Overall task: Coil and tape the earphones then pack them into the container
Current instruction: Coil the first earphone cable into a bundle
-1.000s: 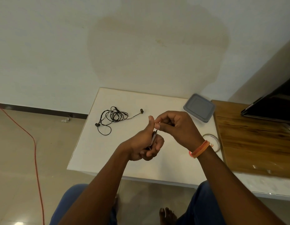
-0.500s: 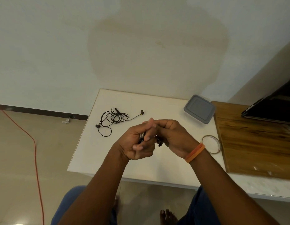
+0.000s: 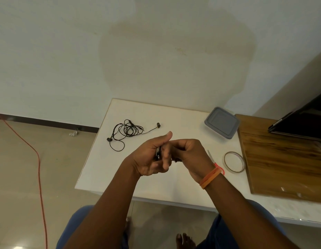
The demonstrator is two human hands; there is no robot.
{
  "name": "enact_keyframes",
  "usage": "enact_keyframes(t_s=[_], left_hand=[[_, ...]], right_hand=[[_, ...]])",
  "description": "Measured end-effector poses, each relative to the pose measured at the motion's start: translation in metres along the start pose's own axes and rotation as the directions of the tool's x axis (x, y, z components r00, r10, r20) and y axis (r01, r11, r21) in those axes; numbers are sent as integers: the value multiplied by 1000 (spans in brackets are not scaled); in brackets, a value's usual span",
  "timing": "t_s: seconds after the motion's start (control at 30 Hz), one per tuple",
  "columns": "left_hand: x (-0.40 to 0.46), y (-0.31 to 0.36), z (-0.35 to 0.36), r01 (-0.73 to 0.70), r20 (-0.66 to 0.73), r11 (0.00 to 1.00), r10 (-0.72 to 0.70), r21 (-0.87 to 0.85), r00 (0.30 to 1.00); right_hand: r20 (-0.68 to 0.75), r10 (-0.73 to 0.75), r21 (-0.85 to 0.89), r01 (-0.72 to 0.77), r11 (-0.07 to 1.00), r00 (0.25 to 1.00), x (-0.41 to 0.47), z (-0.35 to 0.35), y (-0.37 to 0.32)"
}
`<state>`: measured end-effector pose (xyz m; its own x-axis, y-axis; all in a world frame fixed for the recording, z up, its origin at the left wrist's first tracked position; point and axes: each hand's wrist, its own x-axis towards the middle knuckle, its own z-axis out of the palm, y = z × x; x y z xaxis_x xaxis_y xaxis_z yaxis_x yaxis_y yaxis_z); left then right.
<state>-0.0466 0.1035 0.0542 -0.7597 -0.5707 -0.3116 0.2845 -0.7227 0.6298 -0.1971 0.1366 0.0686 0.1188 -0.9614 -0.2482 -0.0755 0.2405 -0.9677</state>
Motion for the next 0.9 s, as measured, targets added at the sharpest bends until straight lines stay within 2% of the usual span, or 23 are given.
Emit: enact_keyframes(t_s=[0.07,0.17,0.27,0.4,0.47,0.57,0.63,0.73,0.8,0.9], left_hand=[[-1,3,6,-23,-71,998,28,67,997],[-1,9,9,-45,-142,997,55,69,988],[1,11,13,-82,-276,988,117,134,954],[7,8,13,-172,-487,971,233,167,842],[10,3,14,-213,-494,920,360,330,792],[19,-9,22,-261,-448,775,566,576,692],[22,-16,26,-255,-449,718,630,647,634],[27,-22,31,-247,-529,763,606,597,595],[29,-24,35,-285,-599,829,548,481,584],[30,-22,37,-360,-639,902,426,240,641]], right_hand=[[-60,-34,-43,32,999,998,0,3,-1],[-117,-44,-19,42,999,992,-1,5,-3],[-151,-50,9,52,999,987,3,4,-4],[-237,-58,-71,42,997,970,8,0,-4],[-269,-73,-107,46,993,960,9,-2,-5],[-316,-77,-67,59,996,946,11,-3,-6],[-333,-84,-59,68,996,939,14,-1,-3],[-380,-130,-155,75,985,916,16,9,3],[-410,-197,-270,88,959,891,14,17,8],[-451,-261,-338,107,935,854,13,26,13]])
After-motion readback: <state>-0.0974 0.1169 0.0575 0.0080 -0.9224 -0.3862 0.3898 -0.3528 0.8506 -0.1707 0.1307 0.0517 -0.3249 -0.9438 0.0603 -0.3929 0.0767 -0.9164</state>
